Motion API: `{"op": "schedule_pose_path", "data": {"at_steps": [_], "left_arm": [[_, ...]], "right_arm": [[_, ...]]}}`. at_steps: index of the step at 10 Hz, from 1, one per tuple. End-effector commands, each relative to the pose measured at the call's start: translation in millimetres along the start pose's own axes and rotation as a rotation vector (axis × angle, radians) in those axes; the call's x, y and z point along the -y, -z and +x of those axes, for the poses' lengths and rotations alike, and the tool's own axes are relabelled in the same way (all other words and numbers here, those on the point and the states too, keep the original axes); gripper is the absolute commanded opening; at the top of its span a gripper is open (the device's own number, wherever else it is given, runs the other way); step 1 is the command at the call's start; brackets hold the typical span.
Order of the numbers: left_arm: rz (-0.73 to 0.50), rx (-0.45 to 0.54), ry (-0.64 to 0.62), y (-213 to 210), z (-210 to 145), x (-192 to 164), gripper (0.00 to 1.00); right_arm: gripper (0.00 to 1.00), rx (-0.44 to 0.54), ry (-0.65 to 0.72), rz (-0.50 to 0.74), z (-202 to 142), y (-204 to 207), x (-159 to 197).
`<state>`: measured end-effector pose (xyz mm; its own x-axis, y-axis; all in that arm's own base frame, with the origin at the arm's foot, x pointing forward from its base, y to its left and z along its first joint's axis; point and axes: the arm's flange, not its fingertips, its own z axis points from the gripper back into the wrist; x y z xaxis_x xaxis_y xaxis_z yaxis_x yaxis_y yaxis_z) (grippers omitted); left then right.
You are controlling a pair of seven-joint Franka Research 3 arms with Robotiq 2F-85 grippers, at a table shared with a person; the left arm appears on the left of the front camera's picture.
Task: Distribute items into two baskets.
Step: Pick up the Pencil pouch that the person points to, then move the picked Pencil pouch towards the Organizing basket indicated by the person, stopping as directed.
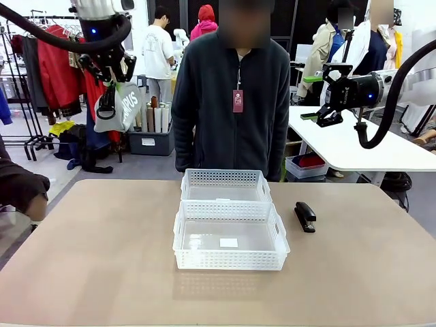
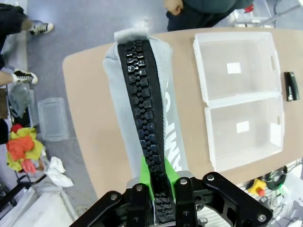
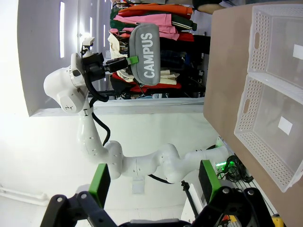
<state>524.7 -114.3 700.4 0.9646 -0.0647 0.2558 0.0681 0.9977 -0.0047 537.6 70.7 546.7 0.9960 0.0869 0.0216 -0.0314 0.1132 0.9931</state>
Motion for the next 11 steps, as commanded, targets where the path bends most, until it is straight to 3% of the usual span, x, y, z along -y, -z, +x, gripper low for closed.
{"op": "schedule_pose_path", "data": {"at_steps": [1, 11], "left_arm": [[0.0, 0.008, -0.002, 4.7, -0.7, -0.8, 0.0], [0.0, 0.008, -0.002, 4.7, -0.7, -0.8, 0.0]], "right_arm": [[1.0, 0.0, 0.006, 0.0, -0.3, -0.1, -2.2], [1.0, 0.0, 0.006, 0.0, -0.3, -0.1, -2.2]]}}
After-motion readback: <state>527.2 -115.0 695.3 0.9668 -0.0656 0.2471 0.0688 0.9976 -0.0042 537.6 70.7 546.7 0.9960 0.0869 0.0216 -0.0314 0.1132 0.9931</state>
